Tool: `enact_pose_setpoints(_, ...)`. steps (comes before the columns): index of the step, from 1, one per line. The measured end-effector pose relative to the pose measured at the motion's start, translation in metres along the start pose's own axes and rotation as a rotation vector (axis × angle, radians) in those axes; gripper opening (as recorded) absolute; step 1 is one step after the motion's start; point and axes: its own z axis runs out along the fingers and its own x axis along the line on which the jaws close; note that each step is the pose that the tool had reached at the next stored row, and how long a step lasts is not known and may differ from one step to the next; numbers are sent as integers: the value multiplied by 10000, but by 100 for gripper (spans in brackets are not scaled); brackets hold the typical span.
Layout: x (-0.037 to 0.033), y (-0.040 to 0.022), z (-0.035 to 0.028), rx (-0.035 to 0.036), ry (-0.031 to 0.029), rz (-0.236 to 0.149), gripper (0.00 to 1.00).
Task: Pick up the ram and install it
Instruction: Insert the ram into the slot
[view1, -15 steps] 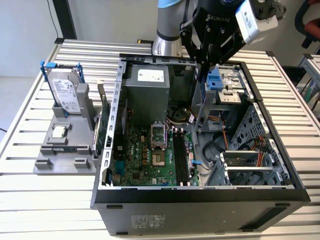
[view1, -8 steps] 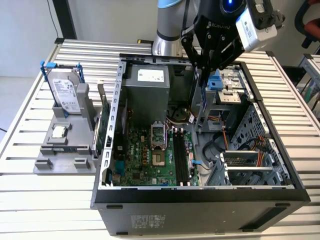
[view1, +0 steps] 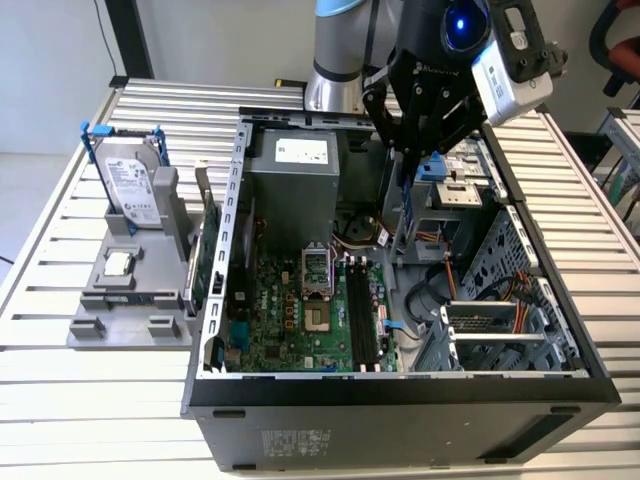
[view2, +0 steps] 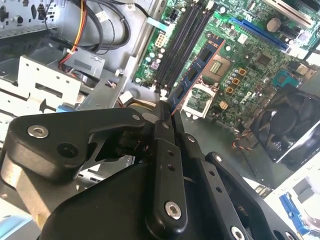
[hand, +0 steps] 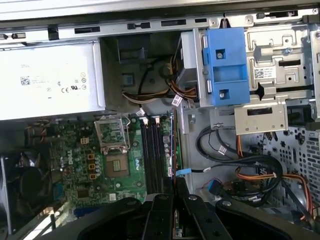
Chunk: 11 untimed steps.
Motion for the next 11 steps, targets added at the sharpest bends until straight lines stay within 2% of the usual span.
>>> enact_pose_setpoints(11, -1, -4, 17, 19, 0, -21, 0)
